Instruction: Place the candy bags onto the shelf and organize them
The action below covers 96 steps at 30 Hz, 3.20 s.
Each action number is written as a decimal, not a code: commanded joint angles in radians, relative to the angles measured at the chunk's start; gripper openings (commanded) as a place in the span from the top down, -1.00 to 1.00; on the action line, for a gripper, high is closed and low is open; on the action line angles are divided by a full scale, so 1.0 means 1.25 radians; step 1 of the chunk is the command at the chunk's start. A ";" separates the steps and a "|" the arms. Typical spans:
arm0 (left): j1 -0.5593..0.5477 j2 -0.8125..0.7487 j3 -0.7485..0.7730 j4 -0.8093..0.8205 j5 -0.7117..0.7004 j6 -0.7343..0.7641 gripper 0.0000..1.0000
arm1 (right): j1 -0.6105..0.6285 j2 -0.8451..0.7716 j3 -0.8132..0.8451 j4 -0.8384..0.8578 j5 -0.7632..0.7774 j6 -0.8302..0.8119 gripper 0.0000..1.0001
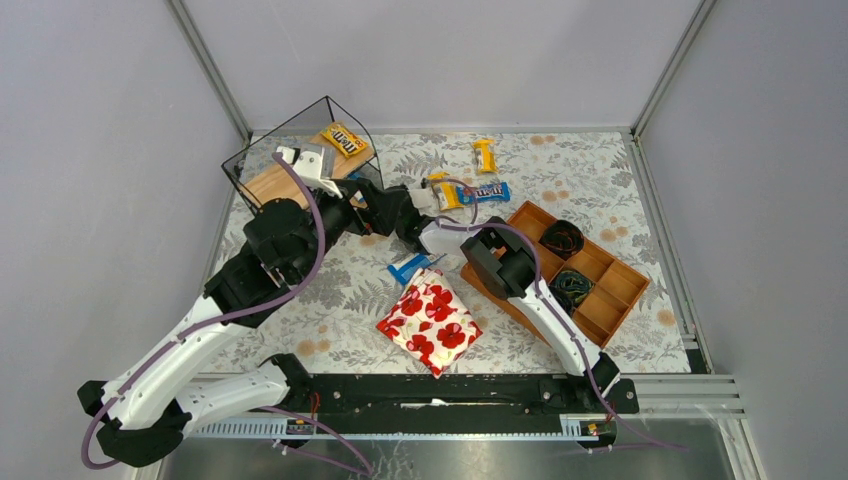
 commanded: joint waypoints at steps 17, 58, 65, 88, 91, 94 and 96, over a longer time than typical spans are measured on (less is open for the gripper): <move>-0.006 -0.007 0.009 0.029 -0.015 0.014 -0.98 | -0.013 -0.168 -0.165 0.059 -0.077 -0.148 0.27; 0.021 0.108 -0.029 -0.115 -0.048 -0.078 -0.97 | -0.005 -0.521 -0.718 0.106 -0.411 -0.472 -0.56; 0.021 0.100 0.014 -0.145 -0.055 -0.079 -0.98 | 0.022 -0.505 -0.674 0.117 -0.399 -0.493 -0.56; 0.022 0.140 0.059 0.023 -0.012 0.043 -0.97 | -0.020 -0.290 -0.386 -0.015 -0.376 -0.596 -0.54; 0.022 0.113 0.034 0.034 -0.008 0.047 -0.98 | -0.024 -0.260 -0.298 -0.105 -0.413 -0.632 -0.54; 0.021 0.090 0.020 0.042 -0.006 0.043 -0.97 | -0.024 -0.330 -0.318 -0.188 -0.377 -0.654 -0.55; 0.021 0.075 0.010 0.050 0.010 0.037 -0.97 | -0.024 -0.392 -0.314 -0.291 -0.341 -0.665 -0.60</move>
